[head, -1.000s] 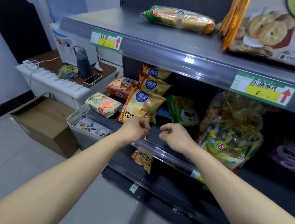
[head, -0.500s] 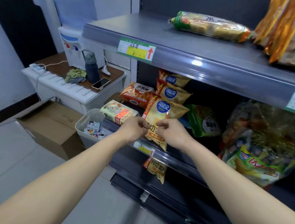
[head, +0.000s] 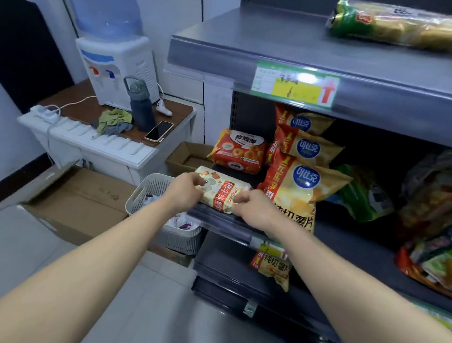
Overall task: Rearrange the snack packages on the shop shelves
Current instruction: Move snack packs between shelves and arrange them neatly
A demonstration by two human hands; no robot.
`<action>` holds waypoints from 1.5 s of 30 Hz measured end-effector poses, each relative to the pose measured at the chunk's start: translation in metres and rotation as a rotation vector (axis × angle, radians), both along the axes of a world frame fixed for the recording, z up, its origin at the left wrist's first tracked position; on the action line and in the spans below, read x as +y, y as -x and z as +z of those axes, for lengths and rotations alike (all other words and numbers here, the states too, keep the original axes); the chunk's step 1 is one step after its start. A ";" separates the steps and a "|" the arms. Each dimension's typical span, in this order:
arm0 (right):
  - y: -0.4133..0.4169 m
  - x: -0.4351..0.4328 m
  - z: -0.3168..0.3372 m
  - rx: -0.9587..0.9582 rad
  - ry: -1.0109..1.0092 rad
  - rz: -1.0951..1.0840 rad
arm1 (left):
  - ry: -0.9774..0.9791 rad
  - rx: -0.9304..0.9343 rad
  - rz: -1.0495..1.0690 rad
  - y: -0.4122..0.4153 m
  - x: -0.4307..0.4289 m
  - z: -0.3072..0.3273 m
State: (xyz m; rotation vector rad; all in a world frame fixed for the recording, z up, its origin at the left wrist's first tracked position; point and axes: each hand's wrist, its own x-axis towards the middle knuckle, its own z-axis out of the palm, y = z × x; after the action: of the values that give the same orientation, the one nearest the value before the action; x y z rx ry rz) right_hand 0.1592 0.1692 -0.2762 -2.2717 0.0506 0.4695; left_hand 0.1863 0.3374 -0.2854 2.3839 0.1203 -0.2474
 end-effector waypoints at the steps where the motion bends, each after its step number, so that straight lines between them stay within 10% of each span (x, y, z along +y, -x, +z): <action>1: -0.002 0.004 -0.004 0.026 -0.004 -0.016 | -0.024 -0.005 -0.032 -0.008 0.001 -0.002; 13: -0.033 0.030 -0.034 0.201 -0.150 -0.225 | -0.347 0.121 -0.350 -0.084 -0.005 -0.025; 24: -0.043 0.055 -0.028 0.428 -1.012 -0.658 | -0.264 -0.054 -0.158 -0.081 -0.001 -0.021; 45: 0.111 -0.031 0.056 0.077 -0.741 -0.383 | 0.156 -0.086 0.089 0.106 -0.070 0.089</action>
State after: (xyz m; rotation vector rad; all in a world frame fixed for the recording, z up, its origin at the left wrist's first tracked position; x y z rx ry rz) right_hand 0.0487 0.1379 -0.2204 -1.4709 0.2950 0.3009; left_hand 0.0801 0.2675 -0.1967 2.2239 0.1604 -0.1080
